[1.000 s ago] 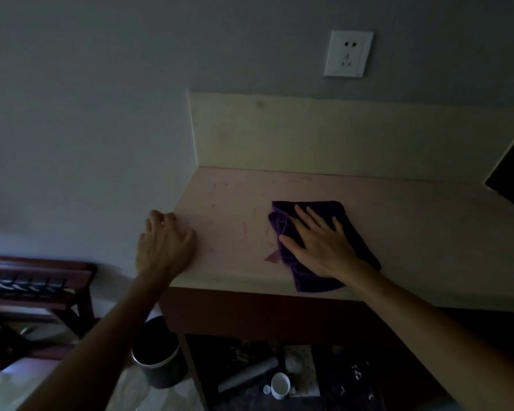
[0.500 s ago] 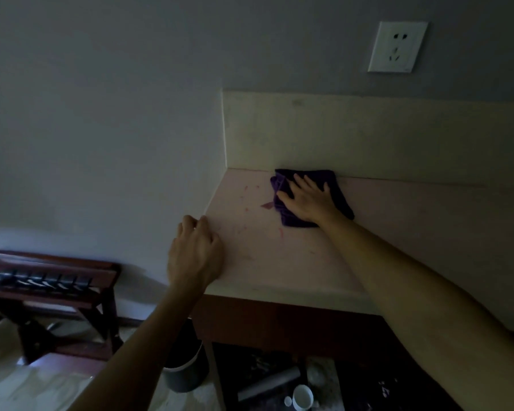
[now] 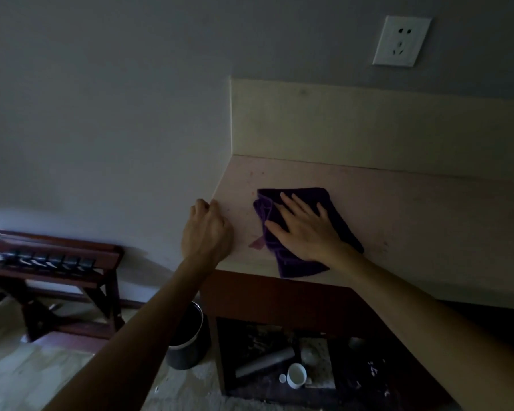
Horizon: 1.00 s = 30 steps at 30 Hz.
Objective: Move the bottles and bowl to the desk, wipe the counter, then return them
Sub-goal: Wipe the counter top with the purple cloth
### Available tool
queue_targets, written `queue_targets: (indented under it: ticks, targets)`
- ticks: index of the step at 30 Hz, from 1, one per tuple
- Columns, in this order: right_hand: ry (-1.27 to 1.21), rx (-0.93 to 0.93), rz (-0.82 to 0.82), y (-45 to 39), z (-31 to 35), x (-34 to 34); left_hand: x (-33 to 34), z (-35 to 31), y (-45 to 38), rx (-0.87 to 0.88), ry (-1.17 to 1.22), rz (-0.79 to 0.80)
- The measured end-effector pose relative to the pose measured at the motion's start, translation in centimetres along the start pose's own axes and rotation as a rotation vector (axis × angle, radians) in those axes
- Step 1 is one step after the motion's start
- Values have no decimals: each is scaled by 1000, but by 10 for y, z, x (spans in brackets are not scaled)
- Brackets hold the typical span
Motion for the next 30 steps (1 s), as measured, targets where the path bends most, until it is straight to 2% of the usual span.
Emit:
queue_targets:
  ticks: [4, 8, 11, 15, 19, 23, 27, 30]
  targets:
    - [-20, 16, 7, -76, 2, 20, -11, 3, 2, -40, 34, -115]
    - [-39, 61, 3, -150, 4, 38, -15, 2, 1, -36, 59, -153]
    - [-40, 63, -5, -174, 8, 41, -15, 3, 1, -31, 61, -178]
    - [-36, 32, -14, -145, 17, 33, -22, 0, 4, -74, 136, -195]
    - [-68, -100, -33, -65, 48, 19, -22, 1, 7, -105, 149, -148]
    - [-88, -189, -27, 0, 66, 6, -26, -5, 9, -40, 132, -103]
    - [-80, -183, -21, 3, 67, 6, -32, -20, 12, 140, 76, -100]
    - [-77, -173, -13, -15, 68, 12, -10, -6, 6, 130, 33, -55]
Point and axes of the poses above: each hand's wrist, its own y-axis away from the middle knuckle, its own x-axis out of the palm, z = x × y, the point moved 9 cm from there along -y, towards the middle knuckle, and after that the axes turned 14 degrees about -z, right-handed, at the moved point
